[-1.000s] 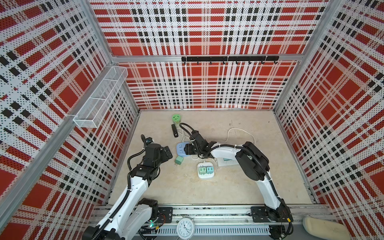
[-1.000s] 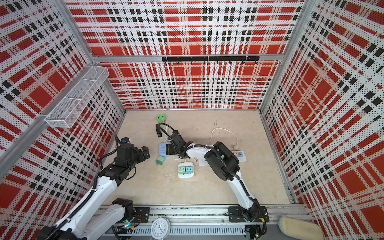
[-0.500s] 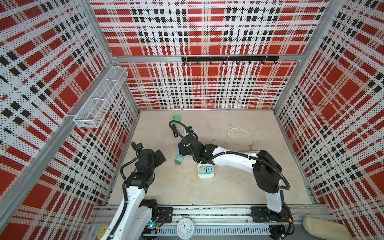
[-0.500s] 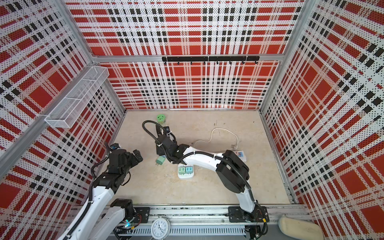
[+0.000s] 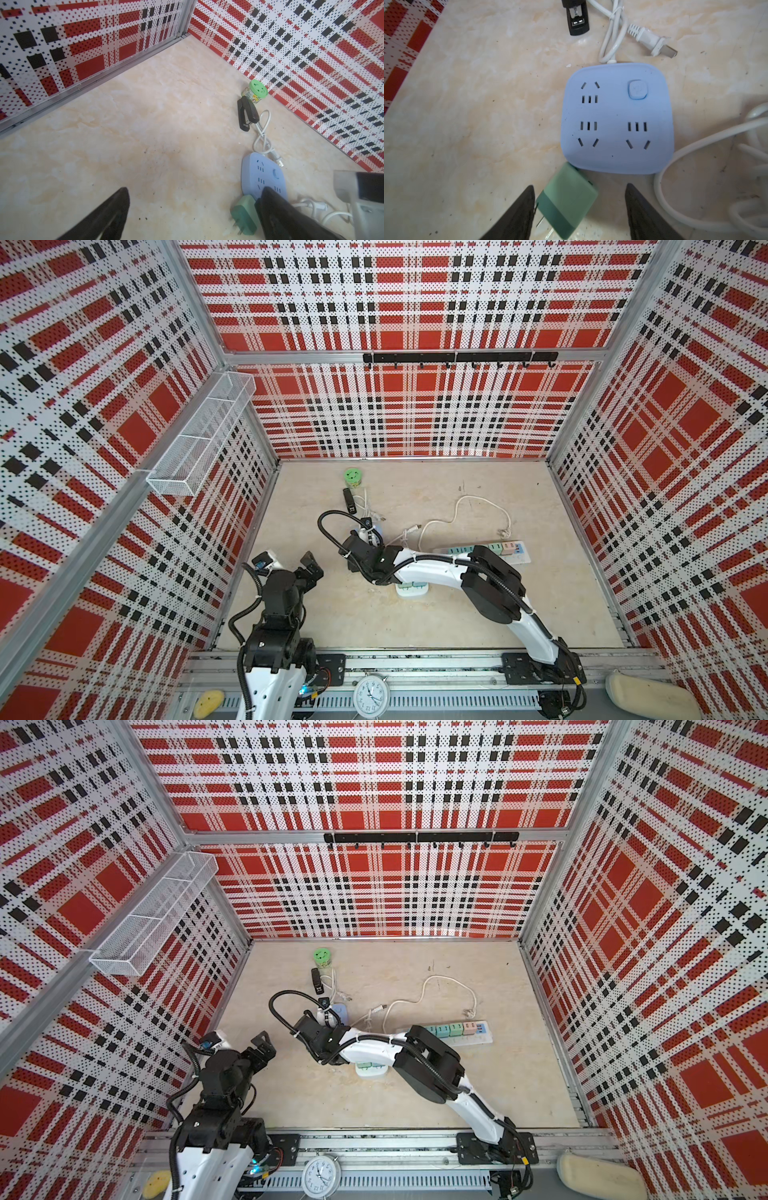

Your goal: Insert the plug

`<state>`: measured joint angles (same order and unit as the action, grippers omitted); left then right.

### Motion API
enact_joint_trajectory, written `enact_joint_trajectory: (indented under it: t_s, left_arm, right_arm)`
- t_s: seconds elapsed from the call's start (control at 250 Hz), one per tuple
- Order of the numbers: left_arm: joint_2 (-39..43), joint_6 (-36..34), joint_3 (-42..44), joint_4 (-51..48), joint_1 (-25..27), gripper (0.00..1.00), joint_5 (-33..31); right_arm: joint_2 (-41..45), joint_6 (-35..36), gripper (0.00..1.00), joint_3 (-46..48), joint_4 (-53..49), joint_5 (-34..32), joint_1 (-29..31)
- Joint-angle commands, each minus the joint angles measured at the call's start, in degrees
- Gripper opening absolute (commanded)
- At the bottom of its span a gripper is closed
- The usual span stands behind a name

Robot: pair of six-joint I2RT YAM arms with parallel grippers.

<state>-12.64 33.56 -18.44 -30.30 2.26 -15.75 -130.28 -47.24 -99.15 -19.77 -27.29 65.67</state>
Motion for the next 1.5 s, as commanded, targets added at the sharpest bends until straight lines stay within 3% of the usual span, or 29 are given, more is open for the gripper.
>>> enact_joint_trajectory:
  t_s: [0.0, 0.3, 0.512, 0.864, 1.249, 1.497]
  left_arm:
    - [3.4, 2.4, 1.2, -3.4, -0.5, 0.99, -2.2]
    - [6.8, 2.9, 1.6, -5.0, -0.5, 0.99, -2.7]
    - [6.6, 2.9, 1.4, -5.1, -0.4, 0.99, -2.8]
    - [6.7, 3.0, 1.5, -5.1, -0.5, 0.99, -2.7]
    - [6.7, 3.0, 1.6, -5.1, -0.5, 0.99, -2.5]
    - [6.6, 3.0, 1.6, -5.0, -0.5, 0.99, -2.3]
  right_arm:
    - [-2.7, -3.0, 0.71, -3.9, -2.0, -1.3, 0.4]
    - [-7.7, -3.9, 0.82, -9.8, -5.2, -0.6, 1.0]
    - [-8.7, -4.3, 0.83, -9.6, -6.3, -1.3, 2.3]
    - [-2.5, -3.6, 0.78, -1.0, -4.6, -3.5, 3.7]
    - [-5.6, -3.2, 0.74, -5.1, -5.8, -2.6, 3.8]
    - [1.3, -5.0, 0.7, 6.1, -4.1, -5.4, 3.8]
